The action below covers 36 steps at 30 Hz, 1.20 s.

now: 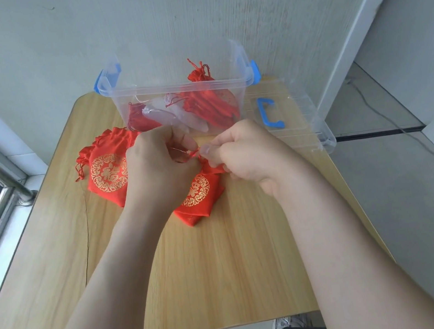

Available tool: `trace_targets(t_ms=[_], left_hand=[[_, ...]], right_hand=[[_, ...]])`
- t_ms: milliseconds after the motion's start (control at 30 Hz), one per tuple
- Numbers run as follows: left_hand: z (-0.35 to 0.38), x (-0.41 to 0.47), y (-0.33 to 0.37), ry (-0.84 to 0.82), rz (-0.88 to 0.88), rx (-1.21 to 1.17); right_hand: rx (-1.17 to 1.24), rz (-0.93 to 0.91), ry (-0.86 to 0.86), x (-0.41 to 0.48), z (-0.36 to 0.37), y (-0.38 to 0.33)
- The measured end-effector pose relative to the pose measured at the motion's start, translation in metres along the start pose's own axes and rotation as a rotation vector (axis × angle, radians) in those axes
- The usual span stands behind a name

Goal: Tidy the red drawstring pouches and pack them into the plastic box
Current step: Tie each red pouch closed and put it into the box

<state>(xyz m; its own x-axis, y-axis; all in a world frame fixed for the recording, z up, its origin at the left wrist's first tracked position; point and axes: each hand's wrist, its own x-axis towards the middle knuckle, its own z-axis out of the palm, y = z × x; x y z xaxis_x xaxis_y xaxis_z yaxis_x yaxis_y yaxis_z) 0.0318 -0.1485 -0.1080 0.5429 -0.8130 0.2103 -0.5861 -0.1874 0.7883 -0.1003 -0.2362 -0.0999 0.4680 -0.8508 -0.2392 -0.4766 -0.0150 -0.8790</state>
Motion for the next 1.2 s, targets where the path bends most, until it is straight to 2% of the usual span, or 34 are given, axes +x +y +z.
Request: trace_targets(t_ms=[267, 567, 733, 1000, 1200], left_hand=[[-0.001, -0.003, 0.001, -0.063, -0.045, -0.023], [-0.003, -0.003, 0.006, -0.202, -0.036, -0.035], [-0.006, -0.004, 0.011, -0.271, -0.109, -0.088], [-0.001, -0.004, 0.011, -0.278, -0.224, -0.188], [0.000, 0.000, 0.000, -0.239, -0.205, 0.010]], right_hand=[[0.360, 0.171, -0.034, -0.005, -0.003, -0.008], [0.382, 0.207, -0.104, -0.007, -0.004, -0.009], [0.360, 0.187, -0.141, -0.005, -0.006, -0.008], [0.117, 0.128, -0.076, -0.008, -0.005, -0.005], [-0.298, 0.134, 0.068, -0.004, -0.006, 0.008]])
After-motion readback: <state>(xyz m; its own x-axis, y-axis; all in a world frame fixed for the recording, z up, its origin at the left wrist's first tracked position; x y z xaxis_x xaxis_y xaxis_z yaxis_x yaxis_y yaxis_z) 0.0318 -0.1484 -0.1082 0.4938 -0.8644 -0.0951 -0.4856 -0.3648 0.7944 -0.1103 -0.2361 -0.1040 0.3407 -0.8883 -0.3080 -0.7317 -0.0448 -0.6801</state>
